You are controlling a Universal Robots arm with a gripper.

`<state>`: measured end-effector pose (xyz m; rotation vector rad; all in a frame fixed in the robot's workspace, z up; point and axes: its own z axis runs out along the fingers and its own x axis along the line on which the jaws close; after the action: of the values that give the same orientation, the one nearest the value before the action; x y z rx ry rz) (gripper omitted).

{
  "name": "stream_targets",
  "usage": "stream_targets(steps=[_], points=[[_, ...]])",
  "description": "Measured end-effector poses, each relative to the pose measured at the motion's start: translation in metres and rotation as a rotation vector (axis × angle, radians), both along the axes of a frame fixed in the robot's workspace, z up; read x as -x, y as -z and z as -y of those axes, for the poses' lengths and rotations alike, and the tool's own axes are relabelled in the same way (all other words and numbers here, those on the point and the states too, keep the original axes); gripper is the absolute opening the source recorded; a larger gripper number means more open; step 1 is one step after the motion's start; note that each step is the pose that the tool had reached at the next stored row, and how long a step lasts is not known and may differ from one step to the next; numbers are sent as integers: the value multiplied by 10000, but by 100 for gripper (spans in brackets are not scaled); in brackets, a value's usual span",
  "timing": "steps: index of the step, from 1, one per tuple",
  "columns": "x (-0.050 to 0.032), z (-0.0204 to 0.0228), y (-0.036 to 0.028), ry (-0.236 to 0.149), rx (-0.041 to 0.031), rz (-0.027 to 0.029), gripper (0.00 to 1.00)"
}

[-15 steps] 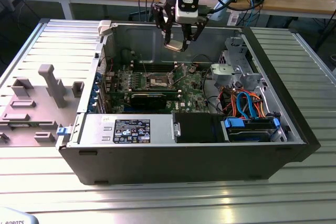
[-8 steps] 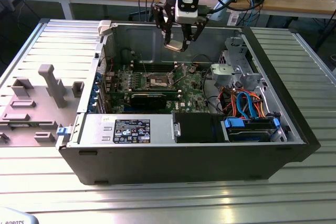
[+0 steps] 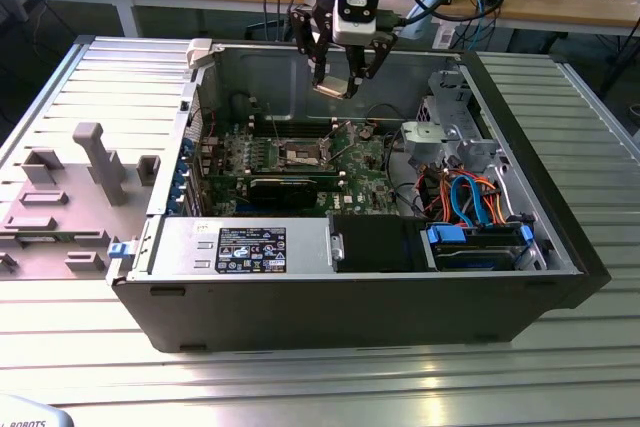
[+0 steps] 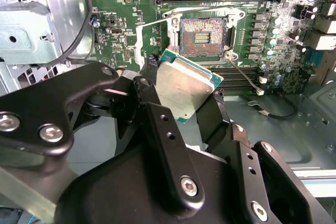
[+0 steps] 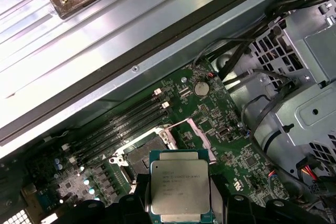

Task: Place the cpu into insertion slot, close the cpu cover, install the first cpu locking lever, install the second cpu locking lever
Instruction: 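Place the cpu into insertion slot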

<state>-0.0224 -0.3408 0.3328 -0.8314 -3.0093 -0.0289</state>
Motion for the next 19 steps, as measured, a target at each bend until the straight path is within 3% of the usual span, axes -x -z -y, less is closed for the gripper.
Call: stream_targets(steps=[19], points=[[0, 0, 4, 184, -1, 0, 54]])
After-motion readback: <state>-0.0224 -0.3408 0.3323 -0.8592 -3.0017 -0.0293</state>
